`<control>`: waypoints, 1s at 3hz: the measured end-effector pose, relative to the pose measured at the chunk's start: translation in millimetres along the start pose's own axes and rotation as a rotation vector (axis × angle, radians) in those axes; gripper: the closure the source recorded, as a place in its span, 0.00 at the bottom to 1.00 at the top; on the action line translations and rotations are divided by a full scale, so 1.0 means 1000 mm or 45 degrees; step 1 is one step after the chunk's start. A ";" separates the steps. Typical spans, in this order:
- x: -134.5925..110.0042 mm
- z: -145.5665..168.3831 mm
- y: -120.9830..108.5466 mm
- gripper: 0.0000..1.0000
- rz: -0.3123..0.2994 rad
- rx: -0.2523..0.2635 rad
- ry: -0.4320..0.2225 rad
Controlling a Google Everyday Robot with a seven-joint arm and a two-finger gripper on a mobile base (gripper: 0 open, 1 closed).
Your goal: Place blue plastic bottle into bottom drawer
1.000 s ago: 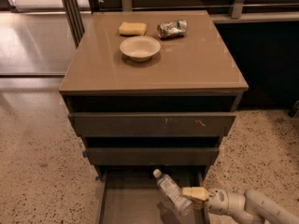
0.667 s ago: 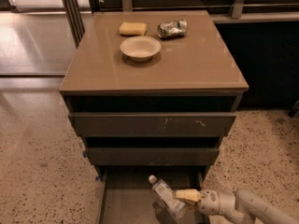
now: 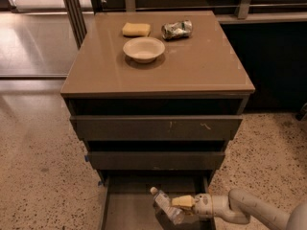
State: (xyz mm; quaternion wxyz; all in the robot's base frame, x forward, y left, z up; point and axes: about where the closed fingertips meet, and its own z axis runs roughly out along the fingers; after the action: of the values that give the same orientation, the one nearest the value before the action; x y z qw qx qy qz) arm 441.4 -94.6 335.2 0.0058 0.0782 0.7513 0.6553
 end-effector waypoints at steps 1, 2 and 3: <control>-0.014 0.008 -0.033 1.00 -0.009 0.106 0.007; -0.026 0.012 -0.070 1.00 -0.002 0.224 0.007; -0.035 0.011 -0.102 1.00 0.008 0.316 0.002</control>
Offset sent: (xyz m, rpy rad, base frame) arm 0.0298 -0.0126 -0.1207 -0.2953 0.0419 0.0228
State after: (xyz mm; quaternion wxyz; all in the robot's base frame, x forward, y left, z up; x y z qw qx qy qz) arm 466.0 -101.2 229.6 -0.0067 0.0801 0.8263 0.5575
